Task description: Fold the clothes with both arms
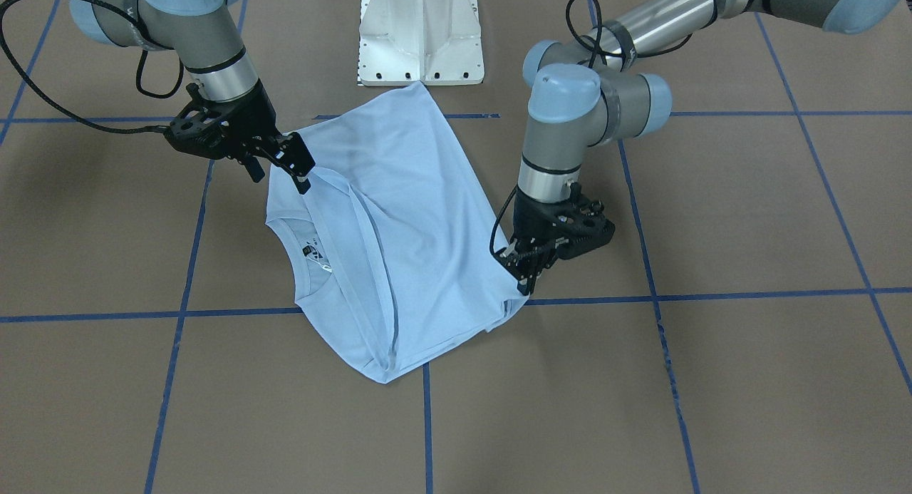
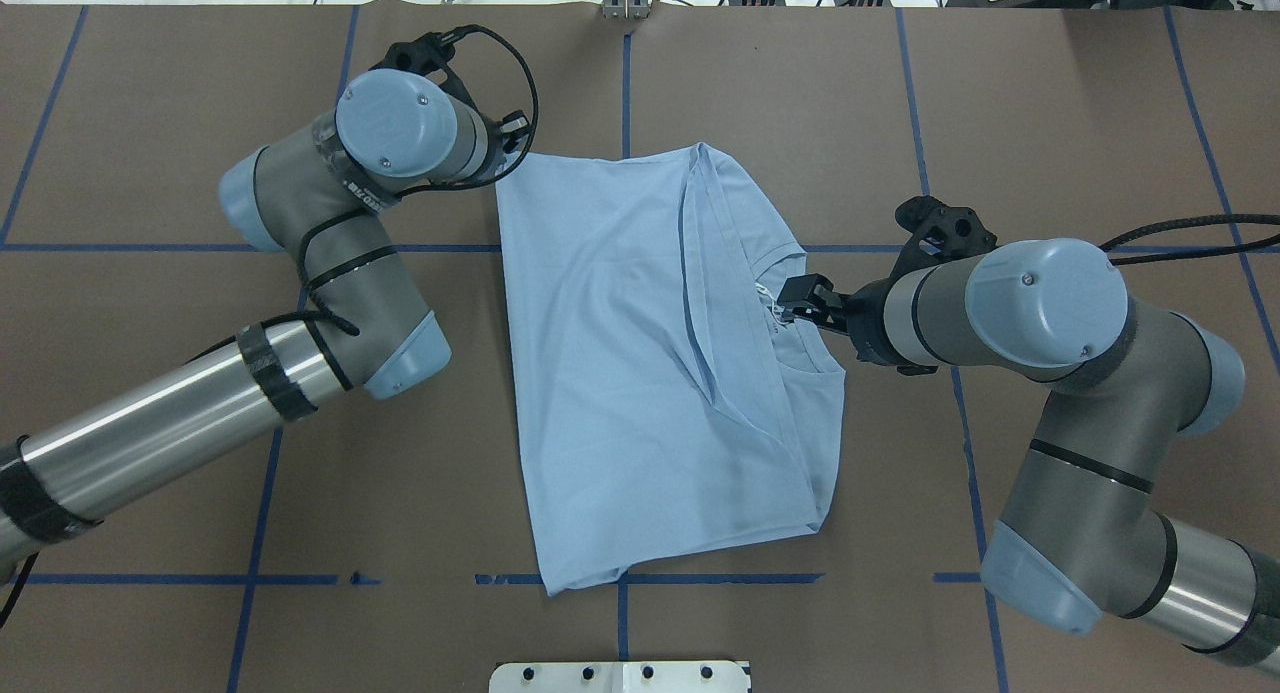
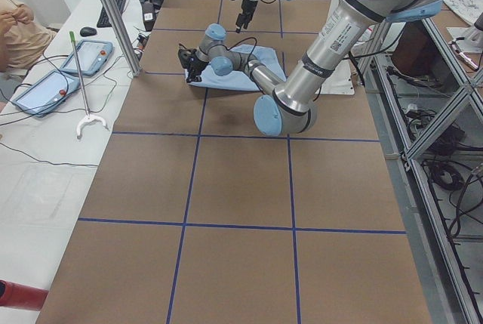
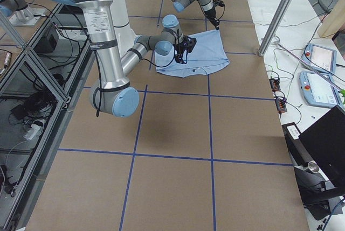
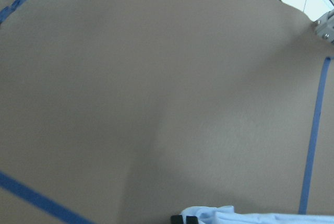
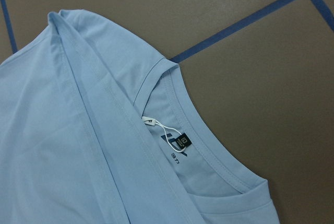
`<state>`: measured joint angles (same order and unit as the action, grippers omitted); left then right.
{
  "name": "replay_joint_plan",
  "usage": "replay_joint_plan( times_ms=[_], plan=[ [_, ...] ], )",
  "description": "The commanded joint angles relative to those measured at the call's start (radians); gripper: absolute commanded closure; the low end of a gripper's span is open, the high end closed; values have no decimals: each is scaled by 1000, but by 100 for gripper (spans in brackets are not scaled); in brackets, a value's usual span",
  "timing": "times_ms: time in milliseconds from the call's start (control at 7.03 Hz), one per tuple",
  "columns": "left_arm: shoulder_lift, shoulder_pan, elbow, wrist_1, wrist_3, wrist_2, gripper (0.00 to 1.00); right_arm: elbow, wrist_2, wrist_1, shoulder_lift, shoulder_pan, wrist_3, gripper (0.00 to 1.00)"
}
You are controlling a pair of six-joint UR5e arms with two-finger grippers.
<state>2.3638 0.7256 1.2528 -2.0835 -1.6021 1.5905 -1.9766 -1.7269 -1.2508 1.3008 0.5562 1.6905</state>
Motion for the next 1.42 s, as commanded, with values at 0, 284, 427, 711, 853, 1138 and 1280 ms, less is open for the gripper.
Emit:
replay_joint_plan(
  times_ms=[0,284,427,711,853,1138,1280],
  plan=[
    [89,44,-269,-248,16,-29,100,-1,-2,21,-2,-5,30,0],
    [129,52,-366,-305,21,-38,74,2,0,21,-15,-9,31,0],
    [120,52,-351,-302,21,-34,60,4,16,21,-29,-22,31,0],
    [-42,51,-94,-290,17,-12,59,1,67,19,-44,-125,31,0],
    [-67,49,-55,-285,14,15,59,8,114,16,-51,-195,18,0],
    [-67,44,-55,-285,11,19,58,82,124,16,-73,-235,-24,17],
    [-73,43,-53,-285,11,19,57,112,124,16,-83,-239,-29,19]
  ],
)
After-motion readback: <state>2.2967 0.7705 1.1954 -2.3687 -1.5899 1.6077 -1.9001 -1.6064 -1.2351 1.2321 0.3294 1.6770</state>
